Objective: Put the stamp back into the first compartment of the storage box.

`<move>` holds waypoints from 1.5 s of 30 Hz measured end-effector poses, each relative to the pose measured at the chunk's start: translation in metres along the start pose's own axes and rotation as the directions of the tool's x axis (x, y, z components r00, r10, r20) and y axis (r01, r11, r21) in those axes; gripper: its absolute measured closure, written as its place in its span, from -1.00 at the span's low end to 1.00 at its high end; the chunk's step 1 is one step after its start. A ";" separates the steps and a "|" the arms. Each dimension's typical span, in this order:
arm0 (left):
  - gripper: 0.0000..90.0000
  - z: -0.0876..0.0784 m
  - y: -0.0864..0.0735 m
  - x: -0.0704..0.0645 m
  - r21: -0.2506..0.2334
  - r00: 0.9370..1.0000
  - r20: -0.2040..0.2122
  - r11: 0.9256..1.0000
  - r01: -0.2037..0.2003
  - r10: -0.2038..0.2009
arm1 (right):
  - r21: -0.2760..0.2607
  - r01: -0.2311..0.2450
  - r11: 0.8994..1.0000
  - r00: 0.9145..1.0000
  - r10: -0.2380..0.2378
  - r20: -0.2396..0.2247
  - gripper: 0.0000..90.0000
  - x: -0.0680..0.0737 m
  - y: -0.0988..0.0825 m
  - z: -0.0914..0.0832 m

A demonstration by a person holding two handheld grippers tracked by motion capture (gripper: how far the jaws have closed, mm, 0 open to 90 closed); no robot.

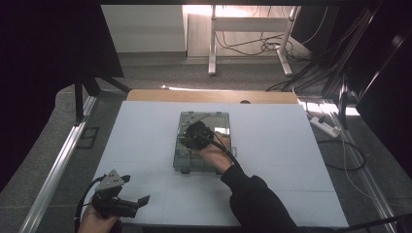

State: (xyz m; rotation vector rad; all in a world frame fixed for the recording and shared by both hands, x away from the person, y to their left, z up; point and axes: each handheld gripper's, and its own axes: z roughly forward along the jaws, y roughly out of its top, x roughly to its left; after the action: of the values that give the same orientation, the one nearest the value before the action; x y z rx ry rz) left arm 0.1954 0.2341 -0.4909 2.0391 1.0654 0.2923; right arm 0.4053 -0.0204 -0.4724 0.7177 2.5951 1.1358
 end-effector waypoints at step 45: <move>-1.00 0.001 0.000 0.000 0.007 1.000 0.015 1.000 -0.007 0.007 | 0.032 0.006 0.999 1.000 -0.005 -0.009 0.28 0.004 -0.009 0.001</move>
State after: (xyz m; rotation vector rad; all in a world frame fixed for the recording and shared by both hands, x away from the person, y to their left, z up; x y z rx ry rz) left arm 0.1962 0.2336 -0.4912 2.0487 1.0513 0.2766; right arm 0.3992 -0.0233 -0.4792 0.7134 2.6261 1.1012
